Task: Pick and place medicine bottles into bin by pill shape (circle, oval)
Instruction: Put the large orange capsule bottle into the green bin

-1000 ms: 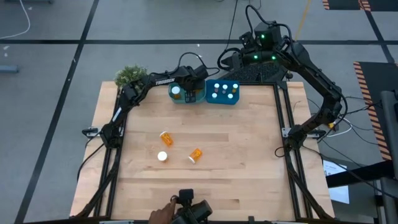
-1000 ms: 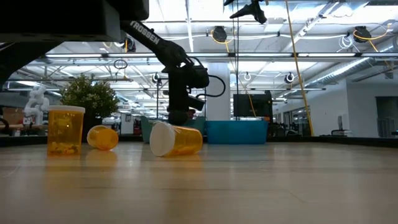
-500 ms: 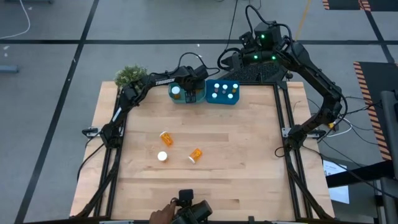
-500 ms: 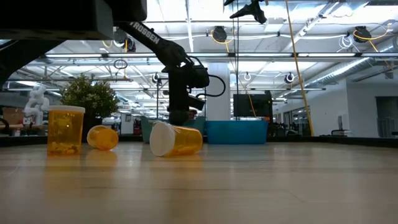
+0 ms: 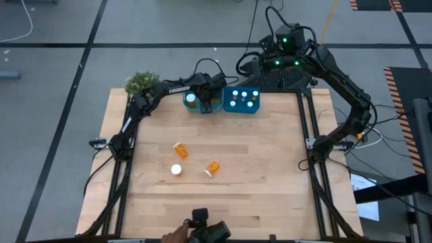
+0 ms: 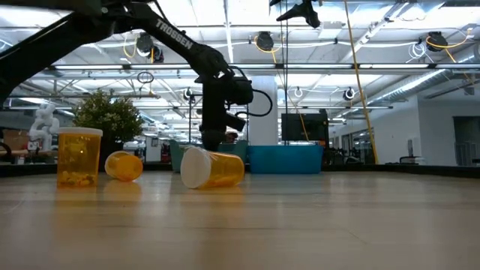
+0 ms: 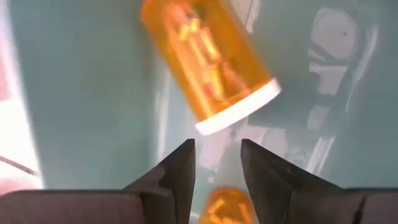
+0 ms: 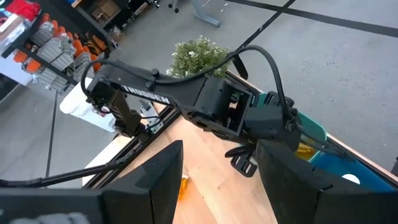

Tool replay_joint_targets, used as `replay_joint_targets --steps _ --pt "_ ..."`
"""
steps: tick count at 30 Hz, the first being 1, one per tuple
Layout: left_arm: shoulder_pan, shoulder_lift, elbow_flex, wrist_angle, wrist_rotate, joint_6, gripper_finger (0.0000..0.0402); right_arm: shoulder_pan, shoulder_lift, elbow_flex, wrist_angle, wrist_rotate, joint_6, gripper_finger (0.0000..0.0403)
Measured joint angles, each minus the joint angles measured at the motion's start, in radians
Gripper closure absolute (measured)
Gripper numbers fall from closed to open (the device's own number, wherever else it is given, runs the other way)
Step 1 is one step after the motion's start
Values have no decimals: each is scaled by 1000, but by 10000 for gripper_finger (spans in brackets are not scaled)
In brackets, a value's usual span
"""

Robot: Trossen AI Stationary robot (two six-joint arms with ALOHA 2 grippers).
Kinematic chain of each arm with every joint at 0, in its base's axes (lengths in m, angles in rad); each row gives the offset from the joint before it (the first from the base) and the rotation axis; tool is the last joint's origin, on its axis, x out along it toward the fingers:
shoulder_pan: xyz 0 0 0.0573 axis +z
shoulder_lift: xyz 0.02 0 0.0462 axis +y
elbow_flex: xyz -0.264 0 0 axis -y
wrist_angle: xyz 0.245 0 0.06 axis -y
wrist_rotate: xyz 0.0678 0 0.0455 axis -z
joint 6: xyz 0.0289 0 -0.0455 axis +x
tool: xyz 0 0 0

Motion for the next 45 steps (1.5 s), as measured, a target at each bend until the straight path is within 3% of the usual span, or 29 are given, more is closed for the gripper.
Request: replay_joint_targets --steps 9,12,15,21,25,45 --pt "3 -71 0 -6 1 -87 298 27 -1 -45 -6 0 -12 207" --pt "4 -77 0 -11 61 -153 289 44 -1 -71 8 0 -11 207" --pt "10 -77 0 -14 155 -257 243 63 -1 -93 8 -2 4 207" --pt "9 -75 0 5 154 -339 125 86 -1 -104 9 -27 15 207" --pt "20 -60 1 20 187 -358 89 84 -1 -104 25 -27 15 207" --pt "38 5 0 126 211 -323 128 48 -1 -105 69 -27 26 207"
